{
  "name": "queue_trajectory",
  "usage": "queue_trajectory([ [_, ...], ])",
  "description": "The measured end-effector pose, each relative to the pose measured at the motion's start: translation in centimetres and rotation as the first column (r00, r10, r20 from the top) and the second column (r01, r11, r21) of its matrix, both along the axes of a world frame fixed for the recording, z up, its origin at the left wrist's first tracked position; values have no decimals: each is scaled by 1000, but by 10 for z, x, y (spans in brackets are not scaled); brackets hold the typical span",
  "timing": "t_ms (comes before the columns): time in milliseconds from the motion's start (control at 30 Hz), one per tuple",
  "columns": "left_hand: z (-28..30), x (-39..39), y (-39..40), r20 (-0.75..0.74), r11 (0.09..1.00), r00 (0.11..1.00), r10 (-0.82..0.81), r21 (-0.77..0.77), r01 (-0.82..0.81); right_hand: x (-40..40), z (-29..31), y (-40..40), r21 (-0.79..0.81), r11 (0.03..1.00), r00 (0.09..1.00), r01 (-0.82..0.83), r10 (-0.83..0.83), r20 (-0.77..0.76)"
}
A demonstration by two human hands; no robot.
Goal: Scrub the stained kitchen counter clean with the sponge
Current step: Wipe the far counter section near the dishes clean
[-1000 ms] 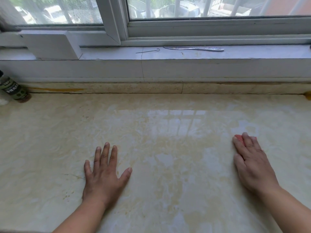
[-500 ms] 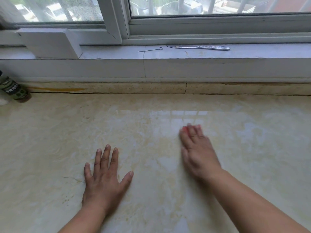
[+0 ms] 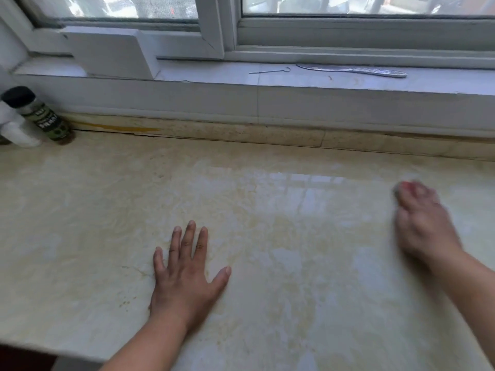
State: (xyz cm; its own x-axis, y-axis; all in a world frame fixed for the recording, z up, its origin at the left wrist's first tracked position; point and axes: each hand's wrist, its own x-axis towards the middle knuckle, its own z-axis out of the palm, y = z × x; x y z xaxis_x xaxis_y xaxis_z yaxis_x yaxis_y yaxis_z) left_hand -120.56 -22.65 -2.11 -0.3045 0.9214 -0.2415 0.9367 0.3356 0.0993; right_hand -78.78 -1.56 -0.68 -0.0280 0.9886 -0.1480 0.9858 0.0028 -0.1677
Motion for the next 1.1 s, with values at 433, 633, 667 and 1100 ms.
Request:
queue_trajectory([
  [433,1,-1,1,8,1000,1000,-1,-3,1,-221,0,21,-49,915,913,-401,395,-99],
  [633,-5,-7,-2,52,999,999,-4,54,1,-226,8,-70,-40,732,728,-680,668,-157],
  [667,-6,-7,-2,55,998,998,-9,55,6,-221,8,-89,-37,701,697,-712,699,-161],
  [1100,-3,-5,0,14,1000,1000,5,-22,-4,-51,3,-119,-16,954,937,-300,292,-191],
])
